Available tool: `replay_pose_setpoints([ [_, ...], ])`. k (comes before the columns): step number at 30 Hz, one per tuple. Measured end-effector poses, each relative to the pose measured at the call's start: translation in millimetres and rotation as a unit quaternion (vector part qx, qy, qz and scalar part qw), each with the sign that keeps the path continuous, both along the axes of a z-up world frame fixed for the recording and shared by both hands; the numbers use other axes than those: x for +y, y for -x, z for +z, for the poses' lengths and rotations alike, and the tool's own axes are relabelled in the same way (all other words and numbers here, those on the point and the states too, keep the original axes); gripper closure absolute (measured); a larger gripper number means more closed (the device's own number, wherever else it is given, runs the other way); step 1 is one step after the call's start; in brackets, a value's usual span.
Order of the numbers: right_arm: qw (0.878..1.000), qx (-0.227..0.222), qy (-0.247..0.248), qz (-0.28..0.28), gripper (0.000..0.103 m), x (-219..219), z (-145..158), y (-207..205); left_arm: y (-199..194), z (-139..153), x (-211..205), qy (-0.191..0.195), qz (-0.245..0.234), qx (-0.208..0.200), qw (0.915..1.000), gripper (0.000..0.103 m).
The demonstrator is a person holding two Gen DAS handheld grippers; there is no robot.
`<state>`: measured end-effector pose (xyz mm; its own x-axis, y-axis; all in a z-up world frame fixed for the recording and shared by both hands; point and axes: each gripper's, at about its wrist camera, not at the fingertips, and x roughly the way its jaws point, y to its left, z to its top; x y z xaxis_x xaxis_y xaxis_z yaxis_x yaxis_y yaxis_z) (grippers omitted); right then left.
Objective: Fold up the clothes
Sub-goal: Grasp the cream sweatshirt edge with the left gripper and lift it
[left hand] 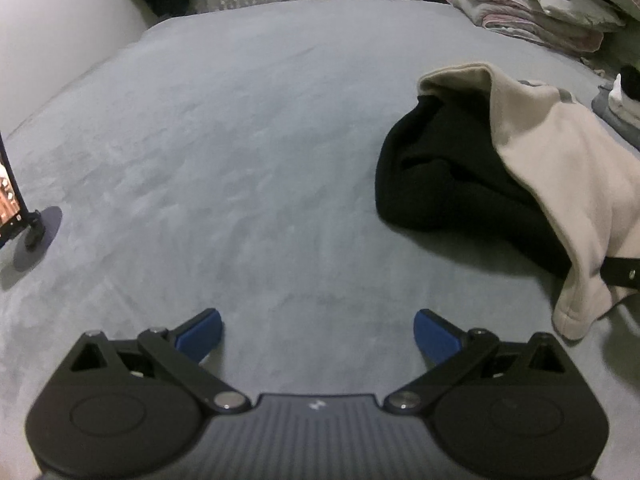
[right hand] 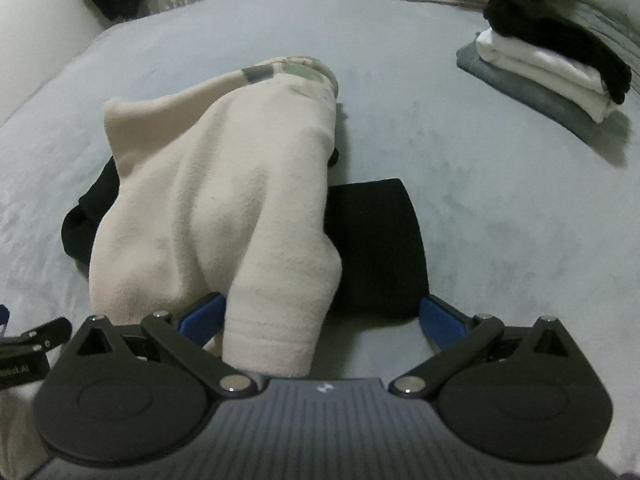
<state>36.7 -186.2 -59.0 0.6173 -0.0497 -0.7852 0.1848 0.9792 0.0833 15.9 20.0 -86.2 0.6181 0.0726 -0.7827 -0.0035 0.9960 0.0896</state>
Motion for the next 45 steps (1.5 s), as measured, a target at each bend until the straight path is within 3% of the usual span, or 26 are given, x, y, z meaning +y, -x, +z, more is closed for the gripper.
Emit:
replay_pose_setpoints([
  [8,0.999,-0.026,0.029,0.018,0.0,11,-2,7,-7,5,-10,-0.003,0.0,0.01,0.9999,0.0],
  [12,1.0,0.004,-0.005,0.019,0.0,0,8,3,-8,21,-10,0.054,-0.042,0.008,0.9976,0.001],
  [18,0.997,-0.021,-0.076,-0.011,0.0,-23,23,20,-6,49,-15,0.139,-0.084,-0.018,0.9865,0.007],
  [22,0.995,-0.037,-0.087,-0.024,0.0,-31,30,26,-10,57,-23,0.188,-0.098,-0.024,0.9769,0.012],
  [24,0.994,-0.041,-0.096,-0.028,0.0,-35,32,26,-15,55,-28,0.209,-0.096,-0.021,0.9729,0.018],
  [31,0.99,-0.053,-0.124,-0.034,0.017,-47,37,25,-32,40,-51,0.266,-0.084,0.007,0.9602,0.047],
  [32,0.99,-0.055,-0.126,-0.037,0.018,-50,38,25,-33,39,-52,0.269,-0.079,0.006,0.9599,0.055],
  [33,0.989,-0.056,-0.128,-0.041,0.018,-52,38,25,-33,38,-54,0.272,-0.072,0.005,0.9597,0.078],
  [35,0.988,-0.057,-0.135,-0.05,0.019,-58,38,24,-32,38,-54,0.279,-0.053,-0.003,0.9587,0.096],
  [38,0.986,-0.06,-0.139,-0.062,0.019,-68,39,27,-27,46,-53,0.297,-0.04,-0.029,0.9535,0.097],
  [45,0.986,-0.065,-0.135,-0.072,0.019,-82,43,38,5,83,-41,0.302,-0.067,-0.1,0.9458,0.098],
])
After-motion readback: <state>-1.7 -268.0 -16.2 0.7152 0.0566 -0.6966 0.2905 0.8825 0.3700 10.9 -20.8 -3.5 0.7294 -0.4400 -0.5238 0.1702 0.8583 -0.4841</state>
